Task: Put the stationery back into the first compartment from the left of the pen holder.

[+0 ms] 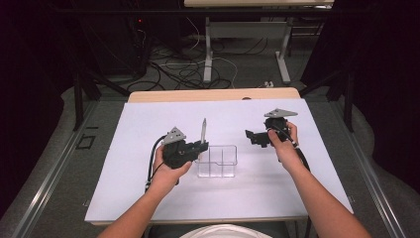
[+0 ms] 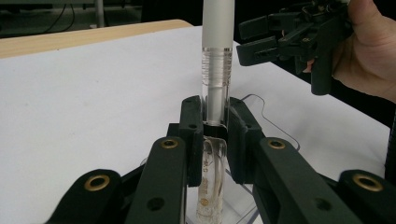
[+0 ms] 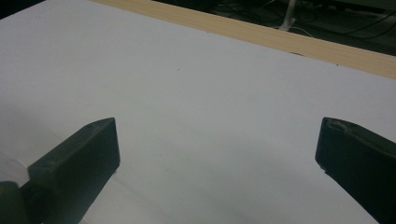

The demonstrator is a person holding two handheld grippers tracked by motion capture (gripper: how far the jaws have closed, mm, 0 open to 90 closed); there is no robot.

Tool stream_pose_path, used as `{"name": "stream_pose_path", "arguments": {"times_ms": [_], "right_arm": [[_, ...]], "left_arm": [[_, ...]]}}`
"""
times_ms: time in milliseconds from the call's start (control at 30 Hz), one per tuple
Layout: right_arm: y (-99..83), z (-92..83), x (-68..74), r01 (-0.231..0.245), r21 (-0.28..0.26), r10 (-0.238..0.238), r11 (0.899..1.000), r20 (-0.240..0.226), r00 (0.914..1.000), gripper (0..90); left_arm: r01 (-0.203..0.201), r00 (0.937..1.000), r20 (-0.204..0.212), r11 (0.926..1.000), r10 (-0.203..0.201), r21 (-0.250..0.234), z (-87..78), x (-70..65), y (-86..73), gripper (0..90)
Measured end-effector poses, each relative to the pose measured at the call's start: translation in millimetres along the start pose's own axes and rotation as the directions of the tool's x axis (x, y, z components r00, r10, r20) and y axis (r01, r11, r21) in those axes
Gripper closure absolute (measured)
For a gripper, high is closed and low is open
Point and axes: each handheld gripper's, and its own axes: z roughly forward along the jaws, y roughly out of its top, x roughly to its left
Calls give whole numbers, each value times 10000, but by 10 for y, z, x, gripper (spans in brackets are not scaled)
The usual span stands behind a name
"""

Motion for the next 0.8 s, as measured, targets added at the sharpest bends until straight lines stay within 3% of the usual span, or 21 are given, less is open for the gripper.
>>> {"name": "stream_pose_path", "arguments": {"times_ms": [33,200,367,667,800], "right_arm": [[-2,-4,-1,9,9,-9,10000,33,10000,0],[-13,-18,-15,42,-26,-42,10000,60,10000,0],[-32,-18,-29,-53,32,53,10000,54,10000,0],[-28,-30,-44,-40,-26,40,10000,26,10000,0],[-27,-31,-42,-72,-30,72,10000,20,10000,0]], "left_arm": [[-164,9999,-36,9998,164,99,1,4,-1,790],[-230,9997,-53,9993,232,292,2,-9,-30,789],[-121,9999,-73,9996,122,245,3,9,-43,779],[30,10000,-9,9999,-30,-102,-59,71,18,619],[46,9996,-279,9992,-57,-388,-114,110,71,546]]}}
